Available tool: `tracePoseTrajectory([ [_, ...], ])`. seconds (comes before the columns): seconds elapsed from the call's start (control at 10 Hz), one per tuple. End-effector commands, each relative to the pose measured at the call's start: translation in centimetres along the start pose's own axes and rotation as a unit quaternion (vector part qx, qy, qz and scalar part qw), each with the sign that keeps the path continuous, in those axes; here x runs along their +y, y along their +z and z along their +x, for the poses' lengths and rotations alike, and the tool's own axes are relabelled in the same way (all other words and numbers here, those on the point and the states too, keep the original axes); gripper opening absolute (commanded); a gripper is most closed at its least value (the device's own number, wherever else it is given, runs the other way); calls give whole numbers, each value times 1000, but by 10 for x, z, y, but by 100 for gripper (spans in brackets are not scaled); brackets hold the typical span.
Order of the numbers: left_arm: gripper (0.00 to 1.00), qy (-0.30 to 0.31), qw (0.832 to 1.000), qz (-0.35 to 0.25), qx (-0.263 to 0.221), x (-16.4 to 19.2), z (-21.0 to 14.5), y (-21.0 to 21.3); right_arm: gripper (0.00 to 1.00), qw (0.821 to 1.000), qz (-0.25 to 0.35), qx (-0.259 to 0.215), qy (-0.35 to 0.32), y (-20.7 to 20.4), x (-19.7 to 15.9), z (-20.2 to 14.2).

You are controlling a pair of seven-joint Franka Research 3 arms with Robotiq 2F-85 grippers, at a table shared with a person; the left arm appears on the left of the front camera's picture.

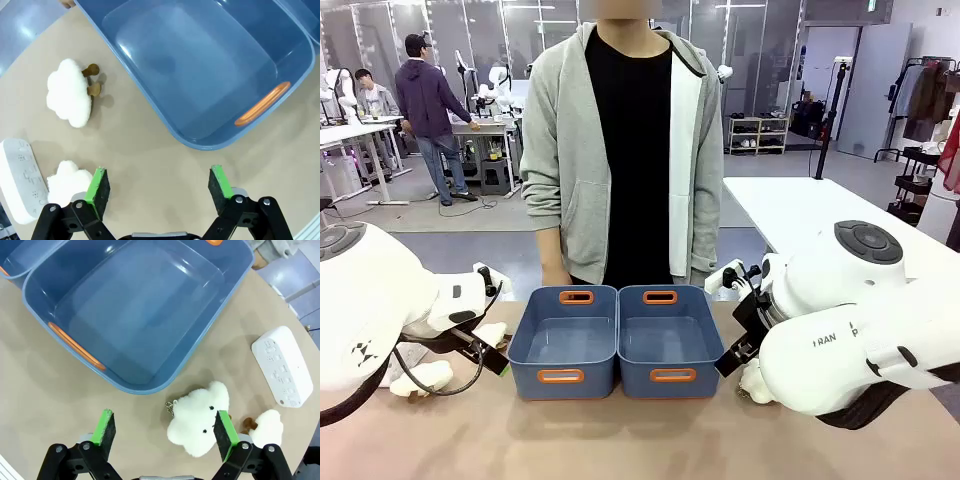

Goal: Sort the digital clocks into the basket.
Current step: Pick up the Digital clock from the table and place it into the empty Plastic storage basket.

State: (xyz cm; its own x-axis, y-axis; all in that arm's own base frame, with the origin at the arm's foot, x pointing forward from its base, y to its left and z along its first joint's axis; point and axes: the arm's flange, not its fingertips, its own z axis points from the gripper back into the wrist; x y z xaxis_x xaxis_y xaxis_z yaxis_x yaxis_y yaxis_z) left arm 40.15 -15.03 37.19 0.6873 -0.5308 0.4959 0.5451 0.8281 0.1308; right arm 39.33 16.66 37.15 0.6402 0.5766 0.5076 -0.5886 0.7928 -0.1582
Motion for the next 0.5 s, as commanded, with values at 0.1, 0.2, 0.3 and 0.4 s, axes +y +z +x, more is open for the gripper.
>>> tracePoseTrajectory([
  [0.1,100,0,1000,0,0,0,0,0,100,1000,0,0,0,0,0,0],
  [0.2,100,0,1000,0,0,0,0,0,100,1000,0,0,0,0,0,0],
  [0.3,100,0,1000,0,0,0,0,0,100,1000,0,0,0,0,0,0],
  [0.4,100,0,1000,0,0,0,0,0,100,1000,0,0,0,0,0,0],
])
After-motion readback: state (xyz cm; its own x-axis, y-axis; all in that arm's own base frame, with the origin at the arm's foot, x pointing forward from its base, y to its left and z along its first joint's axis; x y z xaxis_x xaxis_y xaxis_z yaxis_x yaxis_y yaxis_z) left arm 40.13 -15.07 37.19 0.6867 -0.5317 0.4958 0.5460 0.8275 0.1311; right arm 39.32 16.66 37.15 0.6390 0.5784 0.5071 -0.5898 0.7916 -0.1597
